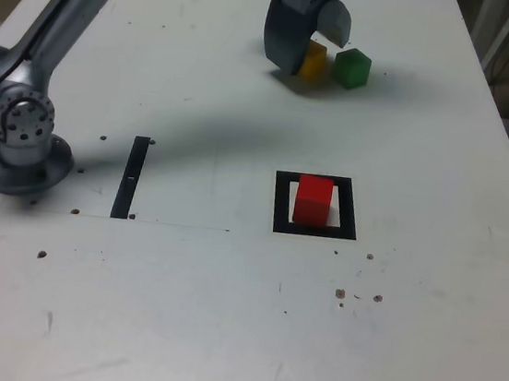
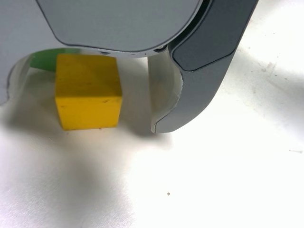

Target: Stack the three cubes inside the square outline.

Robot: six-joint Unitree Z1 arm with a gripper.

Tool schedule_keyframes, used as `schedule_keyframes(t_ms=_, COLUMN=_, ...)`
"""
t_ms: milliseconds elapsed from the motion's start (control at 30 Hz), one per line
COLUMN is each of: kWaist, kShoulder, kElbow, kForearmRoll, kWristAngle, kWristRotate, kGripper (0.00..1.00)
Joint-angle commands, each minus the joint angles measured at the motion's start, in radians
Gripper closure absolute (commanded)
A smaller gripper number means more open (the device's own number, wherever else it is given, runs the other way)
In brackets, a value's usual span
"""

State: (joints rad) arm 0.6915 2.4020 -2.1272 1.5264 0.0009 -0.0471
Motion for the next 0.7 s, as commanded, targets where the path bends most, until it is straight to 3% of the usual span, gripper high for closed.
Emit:
schedule_keyframes(t_ms=0, kWaist=0.006, kShoulder=0.012, kElbow=-0.007, kForearmRoll=0.006, kWristAngle=-0.003, kWristRotate=0.002, kGripper=0.10)
schedule_keyframes(t_ms=167, kWaist=0.016, kShoulder=0.025, kElbow=-0.024, kForearmRoll=0.008, kWristAngle=-0.004, kWristRotate=0.003, kGripper=0.19)
schedule_keyframes(t_ms=533, kWaist=0.019, kShoulder=0.034, kElbow=-0.046, kForearmRoll=0.006, kWristAngle=0.011, kWristRotate=0.003, kGripper=0.60)
schedule_keyframes(t_ms=667, kWaist=0.019, kShoulder=0.035, kElbow=-0.049, kForearmRoll=0.002, kWristAngle=0.014, kWristRotate=0.003, kGripper=0.68)
